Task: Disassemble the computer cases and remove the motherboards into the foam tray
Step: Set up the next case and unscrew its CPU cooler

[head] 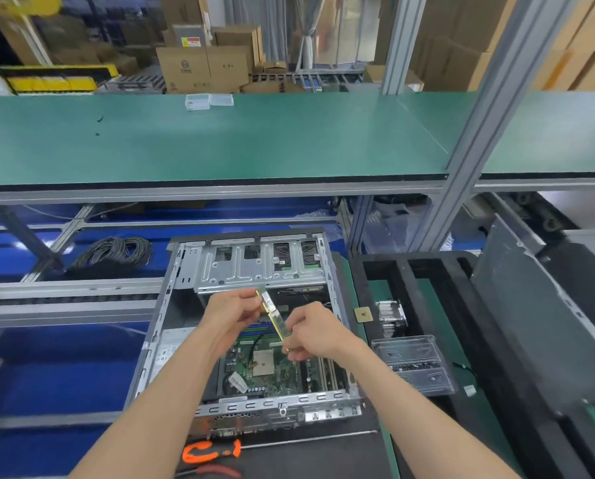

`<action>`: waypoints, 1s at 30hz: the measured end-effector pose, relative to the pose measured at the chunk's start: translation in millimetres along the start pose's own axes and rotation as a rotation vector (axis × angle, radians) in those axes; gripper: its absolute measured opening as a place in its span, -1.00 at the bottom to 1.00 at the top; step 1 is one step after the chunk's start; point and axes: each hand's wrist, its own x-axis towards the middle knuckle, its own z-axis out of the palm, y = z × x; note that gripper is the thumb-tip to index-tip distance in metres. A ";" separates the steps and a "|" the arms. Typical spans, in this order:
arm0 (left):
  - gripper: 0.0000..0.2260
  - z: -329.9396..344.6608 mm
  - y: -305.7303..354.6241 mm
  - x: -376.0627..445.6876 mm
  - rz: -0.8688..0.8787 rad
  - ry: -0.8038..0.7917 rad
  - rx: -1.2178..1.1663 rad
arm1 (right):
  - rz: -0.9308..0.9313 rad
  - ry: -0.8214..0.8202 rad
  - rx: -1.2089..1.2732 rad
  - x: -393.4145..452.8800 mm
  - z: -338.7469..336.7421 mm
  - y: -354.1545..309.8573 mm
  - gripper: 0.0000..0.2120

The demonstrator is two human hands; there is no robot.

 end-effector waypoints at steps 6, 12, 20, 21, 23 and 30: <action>-0.86 48.5 23.8 -9.5 0.079 -0.124 0.005 | -0.074 0.076 0.253 -16.4 -29.0 -1.2 -0.81; -0.93 111.4 36.0 -6.7 0.200 -0.171 0.167 | -0.122 0.264 0.303 -24.4 -76.0 14.6 -0.78; -0.95 150.0 24.7 6.7 0.303 -0.136 0.336 | -0.030 0.411 0.273 -19.2 -131.2 66.1 -0.75; -0.94 150.2 23.7 10.0 0.308 -0.125 0.360 | 0.001 0.418 0.252 -15.8 -135.8 74.3 -0.76; -0.94 151.1 21.5 15.9 0.311 -0.130 0.410 | 0.076 0.410 0.205 -8.6 -140.3 90.5 -0.78; -0.94 154.0 15.6 30.0 0.301 -0.141 0.478 | 0.293 0.288 0.052 8.1 -120.7 130.8 -0.84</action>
